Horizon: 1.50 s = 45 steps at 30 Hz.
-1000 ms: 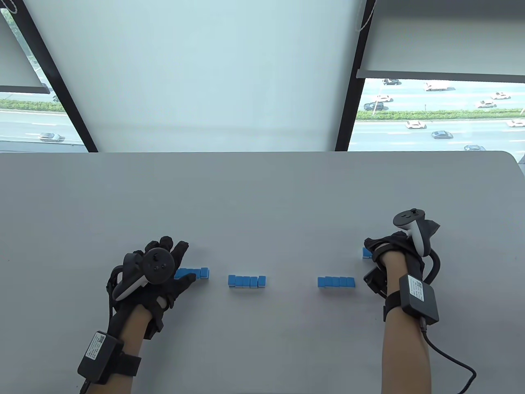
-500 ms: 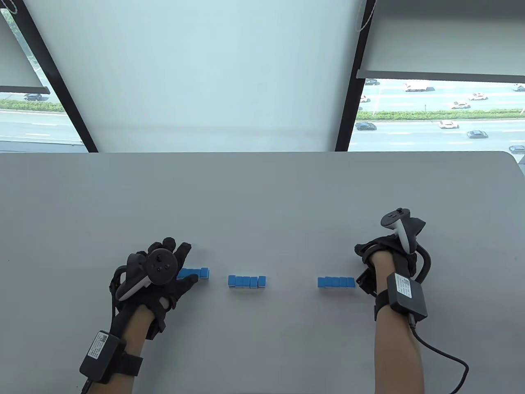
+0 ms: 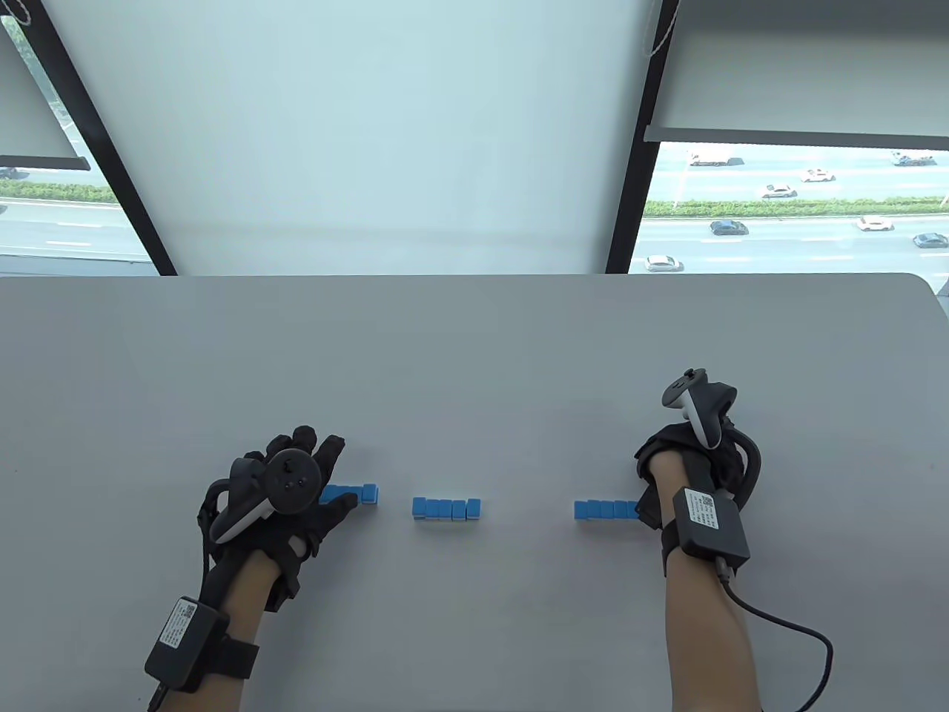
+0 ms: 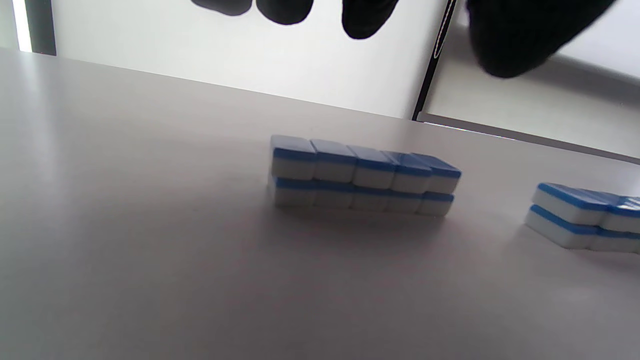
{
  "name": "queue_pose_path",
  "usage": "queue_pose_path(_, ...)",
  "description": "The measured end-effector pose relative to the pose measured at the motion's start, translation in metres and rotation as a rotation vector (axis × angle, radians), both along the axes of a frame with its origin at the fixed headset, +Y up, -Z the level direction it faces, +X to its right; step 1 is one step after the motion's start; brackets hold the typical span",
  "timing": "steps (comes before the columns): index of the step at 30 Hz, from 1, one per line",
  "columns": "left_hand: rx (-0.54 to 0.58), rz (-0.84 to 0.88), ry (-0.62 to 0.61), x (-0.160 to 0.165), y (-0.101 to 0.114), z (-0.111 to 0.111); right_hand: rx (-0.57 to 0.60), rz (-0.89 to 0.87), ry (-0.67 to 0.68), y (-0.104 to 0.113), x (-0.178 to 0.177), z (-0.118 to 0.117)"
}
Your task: Build mahjong tile wall
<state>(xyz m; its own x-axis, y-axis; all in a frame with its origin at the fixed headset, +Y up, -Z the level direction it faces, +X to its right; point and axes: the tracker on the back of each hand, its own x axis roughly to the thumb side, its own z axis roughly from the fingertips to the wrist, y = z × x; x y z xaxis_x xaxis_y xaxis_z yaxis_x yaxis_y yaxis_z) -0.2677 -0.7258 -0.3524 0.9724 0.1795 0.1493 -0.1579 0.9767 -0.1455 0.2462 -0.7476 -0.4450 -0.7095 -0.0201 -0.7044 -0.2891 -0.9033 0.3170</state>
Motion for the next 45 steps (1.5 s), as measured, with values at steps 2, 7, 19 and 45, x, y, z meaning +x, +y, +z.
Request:
queue_pose_path(2, -0.001, 0.000, 0.000, 0.000, 0.000, 0.000, -0.007, 0.019, 0.023, 0.000, 0.000, -0.002)
queue_pose_path(7, -0.004, -0.008, -0.004, 0.002, -0.001, -0.002, -0.046, 0.026, 0.069, 0.000, 0.003, -0.019)
queue_pose_path(19, -0.002, -0.029, 0.019, 0.000, -0.002, -0.005, -0.081, 0.028, 0.082, 0.007, -0.047, -0.090)
queue_pose_path(45, -0.023, -0.028, -0.021, 0.006, -0.005, -0.006, -0.079, 0.020, 0.136, 0.035, -0.234, -0.101)
